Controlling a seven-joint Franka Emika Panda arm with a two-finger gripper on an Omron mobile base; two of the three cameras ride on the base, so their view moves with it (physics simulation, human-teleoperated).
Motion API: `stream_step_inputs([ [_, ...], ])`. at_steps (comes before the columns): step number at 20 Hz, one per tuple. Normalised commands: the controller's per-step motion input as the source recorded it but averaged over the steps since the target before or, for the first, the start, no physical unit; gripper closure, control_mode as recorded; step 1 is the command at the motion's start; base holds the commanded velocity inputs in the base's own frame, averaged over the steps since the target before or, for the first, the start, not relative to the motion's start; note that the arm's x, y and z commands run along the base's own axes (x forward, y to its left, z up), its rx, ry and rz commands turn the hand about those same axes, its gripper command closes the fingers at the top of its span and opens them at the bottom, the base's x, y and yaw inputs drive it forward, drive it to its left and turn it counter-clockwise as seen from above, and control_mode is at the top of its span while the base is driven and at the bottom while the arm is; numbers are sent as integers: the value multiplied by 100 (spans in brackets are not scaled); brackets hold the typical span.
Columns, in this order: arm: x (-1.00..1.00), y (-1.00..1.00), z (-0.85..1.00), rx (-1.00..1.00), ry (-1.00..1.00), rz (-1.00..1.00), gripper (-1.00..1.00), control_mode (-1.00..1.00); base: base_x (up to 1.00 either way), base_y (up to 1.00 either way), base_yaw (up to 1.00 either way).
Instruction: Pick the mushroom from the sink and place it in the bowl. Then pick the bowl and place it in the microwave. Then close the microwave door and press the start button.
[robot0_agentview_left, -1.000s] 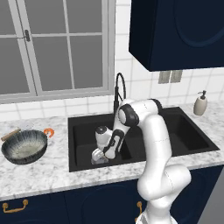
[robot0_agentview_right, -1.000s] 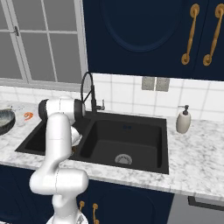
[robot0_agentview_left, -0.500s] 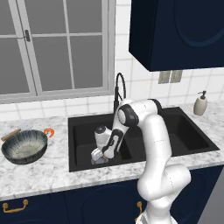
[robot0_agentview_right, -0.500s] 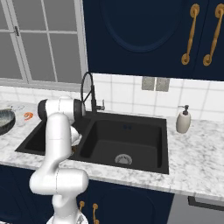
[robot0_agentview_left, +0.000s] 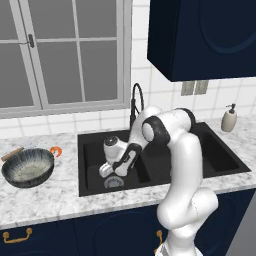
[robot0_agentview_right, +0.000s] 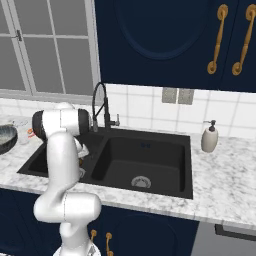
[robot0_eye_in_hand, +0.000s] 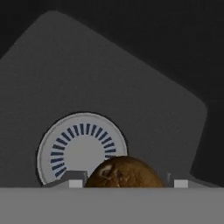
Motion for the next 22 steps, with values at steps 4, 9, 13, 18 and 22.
stream_step_inputs([
  [4, -42, 28, 100, 0, -14, 2, 100, -100, 0, 0, 0],
  [9, -22, 34, 100, 5, -22, 9, 100, -100, 0, 0, 0],
  [13, -37, 46, 100, 19, -10, 11, 100, -100, 0, 0, 0],
  [18, -29, 46, 100, 5, -20, 13, 100, -100, 0, 0, 0],
  [22, -28, 36, 100, 1, -8, 10, 100, -100, 0, 0, 0],
])
